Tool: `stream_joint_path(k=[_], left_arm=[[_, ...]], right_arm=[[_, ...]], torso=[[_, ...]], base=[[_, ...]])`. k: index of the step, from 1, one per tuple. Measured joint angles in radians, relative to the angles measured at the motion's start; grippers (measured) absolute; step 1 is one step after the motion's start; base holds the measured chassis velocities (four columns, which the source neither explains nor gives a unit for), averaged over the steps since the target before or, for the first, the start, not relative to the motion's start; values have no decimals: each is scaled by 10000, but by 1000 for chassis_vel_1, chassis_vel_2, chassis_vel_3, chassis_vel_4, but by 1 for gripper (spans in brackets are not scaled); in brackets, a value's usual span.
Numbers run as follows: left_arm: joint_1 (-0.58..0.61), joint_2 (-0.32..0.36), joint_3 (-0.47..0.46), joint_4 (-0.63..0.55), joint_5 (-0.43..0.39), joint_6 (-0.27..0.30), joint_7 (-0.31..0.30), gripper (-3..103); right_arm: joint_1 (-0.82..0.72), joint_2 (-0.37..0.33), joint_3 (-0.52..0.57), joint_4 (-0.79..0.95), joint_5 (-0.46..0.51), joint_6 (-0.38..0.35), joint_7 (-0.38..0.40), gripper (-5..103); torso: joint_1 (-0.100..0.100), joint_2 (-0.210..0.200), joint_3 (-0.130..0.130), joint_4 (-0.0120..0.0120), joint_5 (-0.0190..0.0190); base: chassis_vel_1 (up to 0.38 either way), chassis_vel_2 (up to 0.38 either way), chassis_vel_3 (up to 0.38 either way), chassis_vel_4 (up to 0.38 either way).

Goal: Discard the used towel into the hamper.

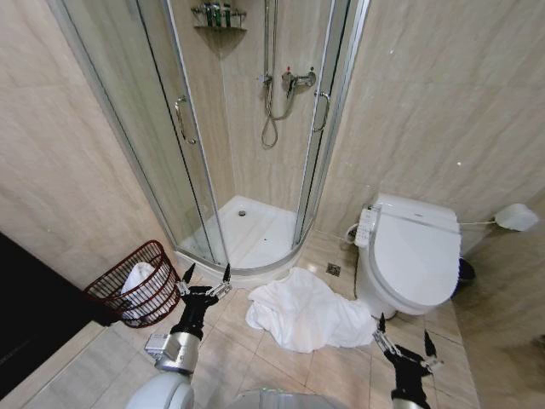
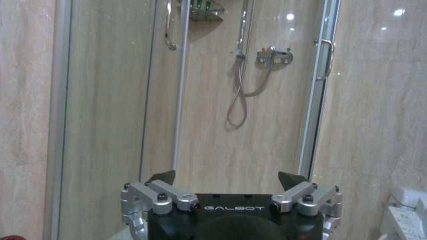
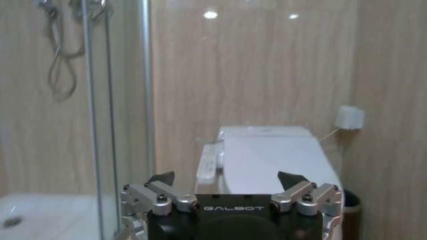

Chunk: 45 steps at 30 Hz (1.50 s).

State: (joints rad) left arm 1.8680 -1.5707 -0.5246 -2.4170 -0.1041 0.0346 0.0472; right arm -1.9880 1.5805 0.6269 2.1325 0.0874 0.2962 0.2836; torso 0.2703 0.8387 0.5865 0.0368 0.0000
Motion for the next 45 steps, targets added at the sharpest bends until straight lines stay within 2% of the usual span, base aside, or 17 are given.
stream_joint_path(k=[6, 9, 11, 14, 20, 26, 36, 45], left_arm=[[0, 1, 0, 0, 0, 0, 0, 100], [0, 1, 0, 0, 0, 0, 0, 100], [0, 0, 0, 0, 0, 0, 0, 100], [0, 1, 0, 0, 0, 0, 0, 100], [0, 0, 0, 0, 0, 0, 0, 100], [0, 0, 0, 0, 0, 0, 0, 100], [0, 0, 0, 0, 0, 0, 0, 100], [0, 0, 0, 0, 0, 0, 0, 100]], right_arm=[[449, -347, 7, -758, -341, 200, -610, 100], [634, -569, -81, -808, -92, -225, -961, 100], [790, -778, -177, -873, 253, -797, -1380, 100], [880, -938, -291, -1004, 353, -1012, -1765, 100], [967, -1054, -343, -1410, 106, -726, -2632, 100], [972, -1246, -284, -1735, 43, -408, -2745, 100], [1128, -1190, -304, -2330, -5, 53, -2747, 100], [1297, -1064, -283, -2841, 145, 808, -2626, 100]], torso=[[-104, -240, -136, -2, 3], [-159, -357, -197, -1, 0], [-214, -489, -273, -1, 1], [-257, -596, -337, -1, 1], [-375, -866, -489, -1, 1], [-481, -1119, -637, -2, 1], [-651, -1522, -871, -2, 0], [-816, -1912, -1097, -2, 0]], base=[[0, 0, 0, 0], [0, 0, 0, 0], [0, 0, 0, 0], [0, 0, 0, 0], [0, 0, 0, 0], [0, 0, 0, 0], [0, 0, 0, 0], [0, 0, 0, 0]])
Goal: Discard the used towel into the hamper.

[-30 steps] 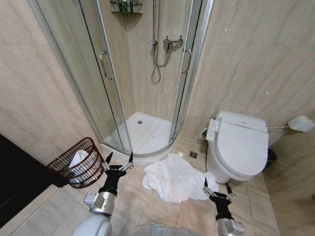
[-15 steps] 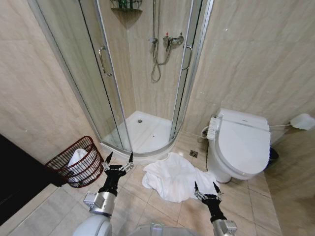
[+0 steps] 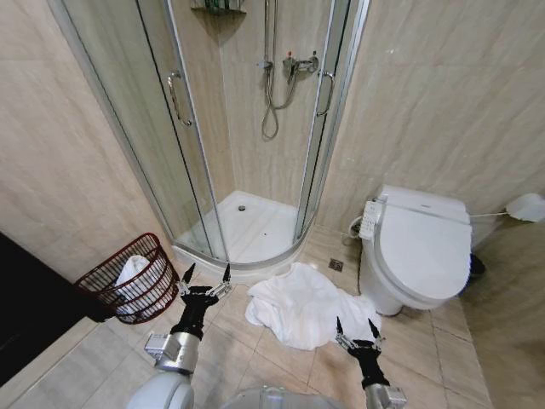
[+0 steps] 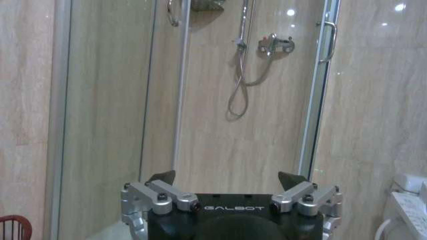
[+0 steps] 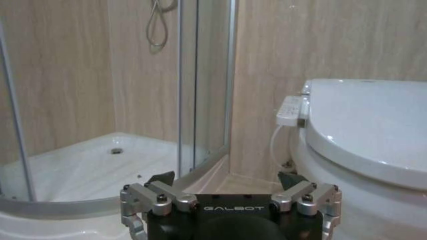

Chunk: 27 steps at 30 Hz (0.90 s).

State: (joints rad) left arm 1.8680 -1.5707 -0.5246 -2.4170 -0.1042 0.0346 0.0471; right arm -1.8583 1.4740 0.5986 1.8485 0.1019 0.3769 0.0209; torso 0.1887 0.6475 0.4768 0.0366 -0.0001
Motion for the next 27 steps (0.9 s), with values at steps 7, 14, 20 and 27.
stream_joint_path(k=[7, 14, 20, 27], left_arm=[[0, 0, 0, 1, 0, 0, 0, 100], [-1, 0, 0, 0, 0, 0, 0, 100], [0, 0, 0, 0, 0, -1, 0, 100], [0, 0, 0, 0, 0, -1, 0, 100]], right_arm=[[171, 103, -12, -808, 279, 645, -255, 100], [271, 176, -20, -1179, 558, 1127, -590, 100], [318, 247, 78, -1445, 707, 1723, -793, 100], [288, 276, 108, -1513, 720, 1852, -841, 100]], torso=[[-174, -419, -247, 0, 1], [-274, -672, -399, 0, 1], [-396, -990, -593, 0, 0], [-496, -1243, -747, 0, 0]], base=[[0, 0, 0, 0], [0, 0, 0, 0], [0, 0, 0, 0], [0, 0, 0, 0]])
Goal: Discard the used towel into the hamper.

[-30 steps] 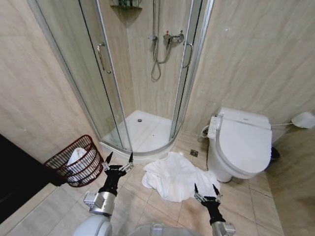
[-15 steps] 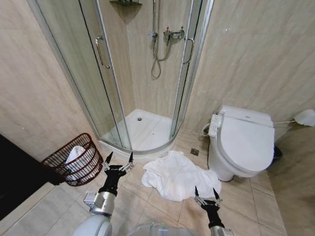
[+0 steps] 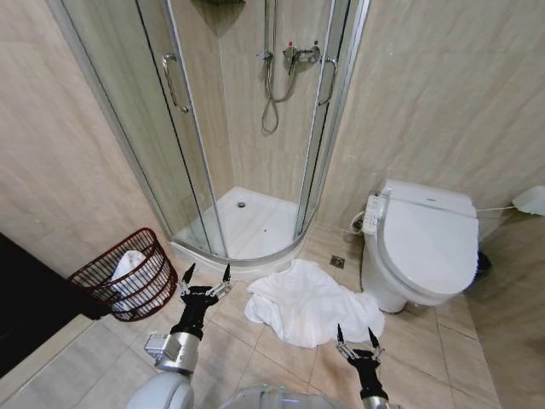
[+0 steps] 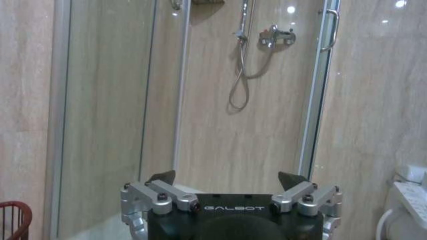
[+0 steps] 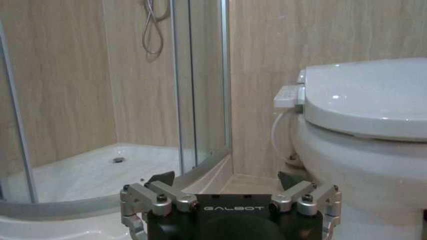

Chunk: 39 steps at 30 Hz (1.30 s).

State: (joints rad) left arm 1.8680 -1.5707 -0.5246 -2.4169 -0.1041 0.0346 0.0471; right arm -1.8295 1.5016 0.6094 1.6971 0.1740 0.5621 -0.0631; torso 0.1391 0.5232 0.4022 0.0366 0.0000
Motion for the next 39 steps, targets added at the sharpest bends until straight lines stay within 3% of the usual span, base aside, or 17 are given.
stream_joint_path(k=[27, 39], left_arm=[[0, 0, 0, 0, 0, 0, 0, 100], [0, 0, 0, 0, 0, 0, 0, 100]], right_arm=[[-286, 237, 28, -293, 89, 470, -494, 100], [-265, 337, 110, -673, -130, 732, -215, 100]], torso=[[-422, -1105, -681, 0, 1], [-585, -1543, -961, 0, 0]], base=[[-18, 18, 18, -16], [-87, 86, 82, -78]])
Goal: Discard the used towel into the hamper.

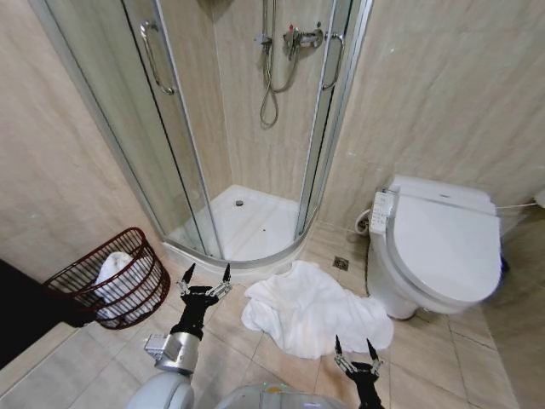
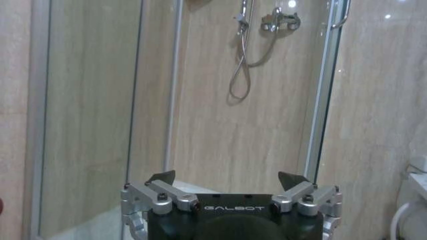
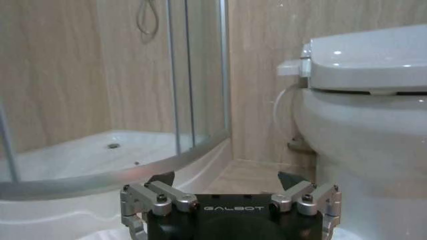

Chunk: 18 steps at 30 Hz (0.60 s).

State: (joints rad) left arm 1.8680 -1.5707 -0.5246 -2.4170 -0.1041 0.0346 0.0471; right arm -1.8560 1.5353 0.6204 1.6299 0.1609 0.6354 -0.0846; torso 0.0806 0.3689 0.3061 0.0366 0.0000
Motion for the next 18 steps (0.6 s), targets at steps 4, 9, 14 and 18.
stream_joint_path(k=[4, 9, 14, 18], left_arm=[[0, 0, 0, 0, 0, 0, 0, 100], [0, 0, -1, 0, 0, 0, 0, 100], [-1, 0, 0, 0, 0, 0, 0, 100], [0, 0, 0, 0, 0, 0, 0, 100]], right_arm=[[101, 19, 102, -298, -118, 119, 261, 100], [225, -117, 170, -688, 120, 253, 240, 100], [362, -164, 190, -888, 343, 354, 117, 100], [536, -265, 72, -1142, 924, -7, -228, 100]], torso=[[-5, -31, -23, 0, 0], [-4, -24, -21, 1, 0], [7, -8, -7, 0, 3], [17, 13, 5, 1, 2]], base=[[-119, 134, 122, -119], [-153, 171, 159, -168], [-198, 186, 173, -183], [-138, 124, 76, -7]])
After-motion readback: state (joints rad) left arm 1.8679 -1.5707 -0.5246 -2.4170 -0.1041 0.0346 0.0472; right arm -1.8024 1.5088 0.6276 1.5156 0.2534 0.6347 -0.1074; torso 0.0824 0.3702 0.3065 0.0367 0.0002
